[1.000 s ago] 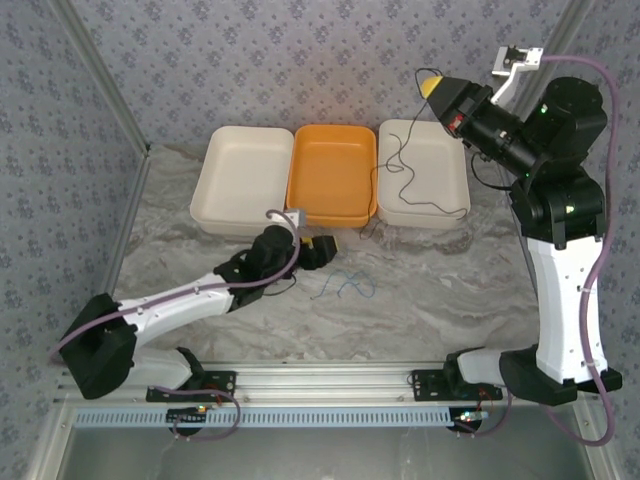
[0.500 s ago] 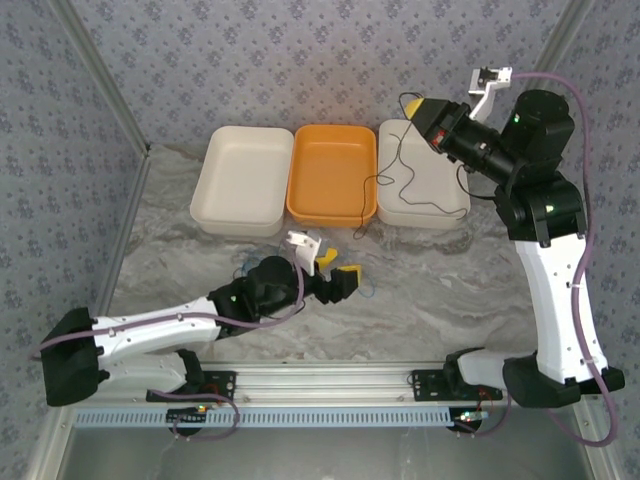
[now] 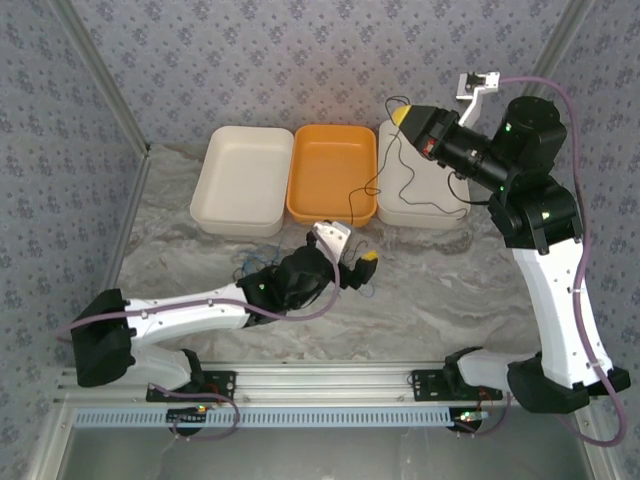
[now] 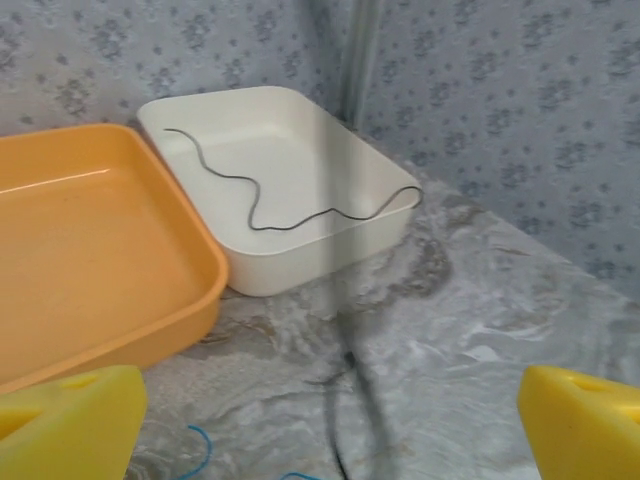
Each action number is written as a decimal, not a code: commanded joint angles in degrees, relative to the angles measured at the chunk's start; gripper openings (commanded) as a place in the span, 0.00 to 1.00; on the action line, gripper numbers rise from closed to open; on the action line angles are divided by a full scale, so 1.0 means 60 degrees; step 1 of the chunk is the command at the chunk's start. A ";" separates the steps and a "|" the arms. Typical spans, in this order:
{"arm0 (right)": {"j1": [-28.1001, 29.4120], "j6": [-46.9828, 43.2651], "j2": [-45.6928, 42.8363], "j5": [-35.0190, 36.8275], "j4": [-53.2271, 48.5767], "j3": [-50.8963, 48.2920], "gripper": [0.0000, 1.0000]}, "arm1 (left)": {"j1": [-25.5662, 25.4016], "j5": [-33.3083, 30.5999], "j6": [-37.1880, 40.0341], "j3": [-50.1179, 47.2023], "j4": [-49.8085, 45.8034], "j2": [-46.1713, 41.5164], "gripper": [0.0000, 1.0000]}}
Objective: Untangle the cables
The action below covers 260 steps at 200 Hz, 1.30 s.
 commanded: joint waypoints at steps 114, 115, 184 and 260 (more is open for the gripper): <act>-0.0116 -0.0984 -0.0015 0.1692 0.0002 0.1997 0.00 | 0.0578 0.1450 -0.1287 -0.0657 -0.0617 0.0553 0.00; -0.0123 -0.0986 -0.0003 0.1690 0.0000 0.2033 0.00 | 0.0573 0.1447 -0.1289 -0.0663 -0.0625 0.0568 0.00; -0.0291 -0.1722 0.0269 0.2172 0.0023 0.2363 0.00 | 0.0287 0.1999 -0.1242 -0.0658 -0.0425 0.0876 0.00; -0.0684 -0.4263 0.0087 0.2226 0.0009 0.1219 0.00 | -0.0523 0.2804 -0.1544 -0.0227 -0.0664 0.0443 0.00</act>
